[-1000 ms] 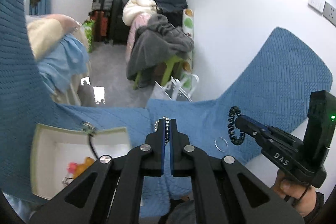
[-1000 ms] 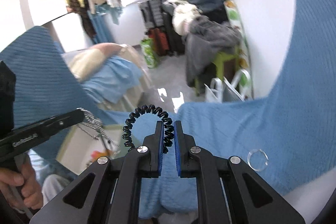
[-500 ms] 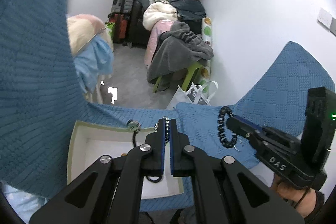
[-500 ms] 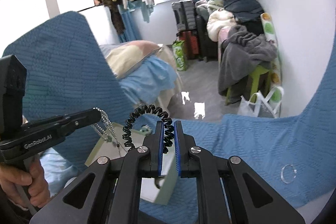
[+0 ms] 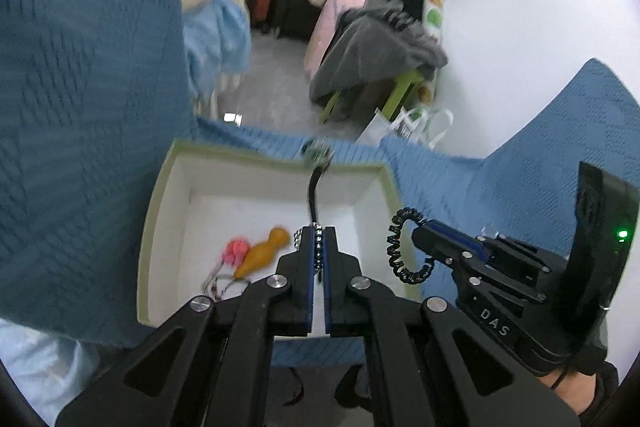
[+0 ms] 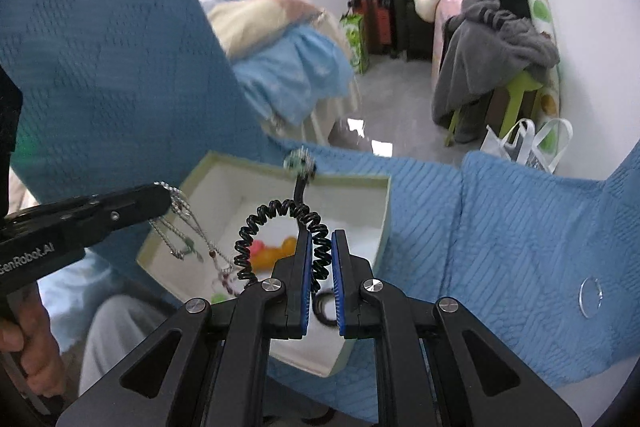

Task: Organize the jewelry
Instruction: 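Open both tools to drop the chain and coil keyring into the box, then move the right tool to the silver hoop ring and grasp it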

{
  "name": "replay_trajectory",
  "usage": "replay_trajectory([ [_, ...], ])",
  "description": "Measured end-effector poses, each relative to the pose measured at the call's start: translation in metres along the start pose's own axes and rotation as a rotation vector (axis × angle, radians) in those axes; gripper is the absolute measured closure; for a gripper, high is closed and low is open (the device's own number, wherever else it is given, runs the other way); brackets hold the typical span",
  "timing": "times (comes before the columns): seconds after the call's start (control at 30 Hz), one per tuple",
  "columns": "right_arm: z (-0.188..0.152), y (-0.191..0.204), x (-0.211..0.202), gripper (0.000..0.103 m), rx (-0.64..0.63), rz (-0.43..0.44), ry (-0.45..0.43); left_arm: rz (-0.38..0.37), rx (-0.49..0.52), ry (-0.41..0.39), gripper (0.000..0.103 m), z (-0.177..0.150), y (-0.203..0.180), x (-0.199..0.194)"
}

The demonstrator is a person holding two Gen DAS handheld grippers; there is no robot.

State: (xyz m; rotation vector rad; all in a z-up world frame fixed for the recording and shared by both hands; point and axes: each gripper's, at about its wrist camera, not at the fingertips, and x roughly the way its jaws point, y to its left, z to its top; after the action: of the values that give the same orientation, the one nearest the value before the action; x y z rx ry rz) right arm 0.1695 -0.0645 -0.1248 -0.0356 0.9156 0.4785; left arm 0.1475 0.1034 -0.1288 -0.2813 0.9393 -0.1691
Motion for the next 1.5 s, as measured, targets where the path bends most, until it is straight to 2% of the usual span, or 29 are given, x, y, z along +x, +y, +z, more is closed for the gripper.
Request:
replay_trajectory([
  [0.17, -0.019, 0.002, 0.017, 0.095, -0.008, 0.0, 0.059, -0.007, -0.043, 0.065, 0.1, -0.02, 0.013, 0.021],
  [0.37, -0.026, -0.002, 0.023, 0.094, 0.017, 0.017, 0.085, -0.004, -0.089, 0.085, 0.098, -0.026, 0.017, 0.028],
  [0.43, -0.023, -0.004, 0.019, 0.092, 0.028, 0.022, 0.073, -0.003, -0.095, 0.075, 0.077, -0.023, 0.018, 0.024],
  [0.47, -0.021, -0.005, 0.017, 0.084, 0.033, 0.023, 0.065, 0.014, -0.096, 0.061, 0.053, -0.022, 0.017, 0.02],
  [0.5, -0.019, -0.006, 0.012, 0.079, 0.039, 0.028, 0.05, 0.022, -0.094, 0.044, 0.042, -0.021, 0.015, 0.016],
  [0.53, -0.016, -0.006, 0.009, 0.075, 0.041, 0.033, 0.038, 0.023, -0.089, 0.016, 0.042, -0.019, 0.013, 0.01],
  [0.9, 0.013, -0.021, -0.064, 0.075, 0.027, 0.02, -0.159, 0.006, -0.022, -0.135, 0.042, 0.0, -0.03, -0.044],
  [1.13, 0.024, -0.049, -0.111, 0.076, 0.035, -0.037, -0.26, -0.003, -0.006, -0.206, 0.042, 0.01, -0.062, -0.059],
  [1.3, 0.024, -0.082, -0.134, 0.076, 0.055, -0.116, -0.302, -0.018, 0.005, -0.206, 0.042, 0.009, -0.08, -0.049],
  [1.5, 0.01, -0.139, -0.15, 0.075, 0.105, -0.215, -0.327, -0.038, 0.016, -0.16, 0.042, 0.001, -0.093, -0.026],
])
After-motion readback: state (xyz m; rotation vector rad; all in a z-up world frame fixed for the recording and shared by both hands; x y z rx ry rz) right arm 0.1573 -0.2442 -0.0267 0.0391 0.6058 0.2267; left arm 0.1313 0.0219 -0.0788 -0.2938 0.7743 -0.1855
